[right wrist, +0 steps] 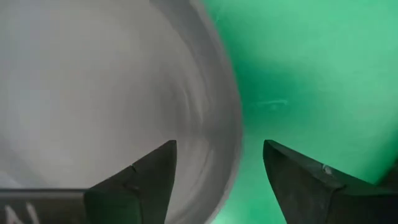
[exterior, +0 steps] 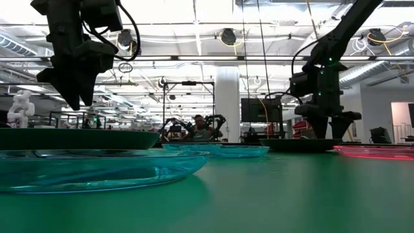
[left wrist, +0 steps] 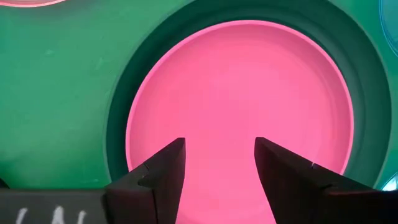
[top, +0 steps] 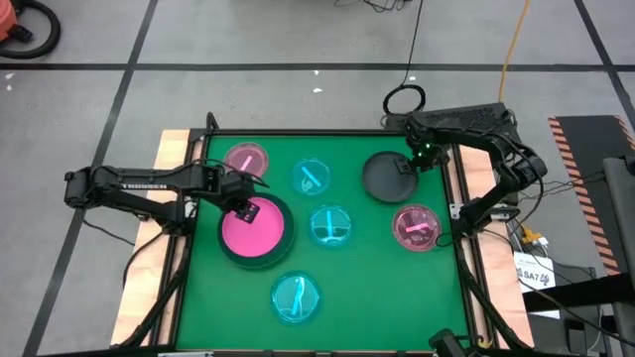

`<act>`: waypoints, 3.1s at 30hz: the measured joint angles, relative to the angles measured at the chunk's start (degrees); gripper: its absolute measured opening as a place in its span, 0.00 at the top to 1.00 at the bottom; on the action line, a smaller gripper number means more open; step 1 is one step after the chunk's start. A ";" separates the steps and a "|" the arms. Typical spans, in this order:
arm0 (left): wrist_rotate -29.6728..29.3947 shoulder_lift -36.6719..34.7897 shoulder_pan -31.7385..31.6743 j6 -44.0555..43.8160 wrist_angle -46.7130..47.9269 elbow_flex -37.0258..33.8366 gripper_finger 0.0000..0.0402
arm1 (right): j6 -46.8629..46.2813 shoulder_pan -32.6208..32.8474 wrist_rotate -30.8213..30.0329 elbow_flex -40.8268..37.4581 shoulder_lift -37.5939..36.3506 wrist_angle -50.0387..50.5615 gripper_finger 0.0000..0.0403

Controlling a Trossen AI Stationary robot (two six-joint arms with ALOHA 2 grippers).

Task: Stack plastic plates
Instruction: Stack the black plate on top of the pink plate

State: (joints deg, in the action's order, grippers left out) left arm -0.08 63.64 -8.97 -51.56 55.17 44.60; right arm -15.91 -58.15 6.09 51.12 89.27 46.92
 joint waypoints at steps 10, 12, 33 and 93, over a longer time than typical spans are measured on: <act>-0.20 0.00 0.04 -1.49 0.01 0.00 0.51 | -1.56 0.85 1.47 -0.78 0.02 -1.86 0.66; -0.46 0.00 0.02 -1.82 -0.01 0.00 0.51 | -1.87 0.89 1.61 -0.78 0.02 -1.84 0.71; -2.58 0.00 0.00 -7.49 -3.88 0.00 0.51 | -9.96 10.82 8.21 2.22 -0.07 -2.08 0.98; -4.52 2.83 -1.62 -11.51 -27.77 9.62 0.22 | -39.87 41.37 0.82 23.53 0.00 -13.13 0.99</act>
State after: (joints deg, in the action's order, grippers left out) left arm -4.60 66.46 -10.59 -63.07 27.40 54.22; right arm -55.78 -16.78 6.91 74.65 89.27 33.79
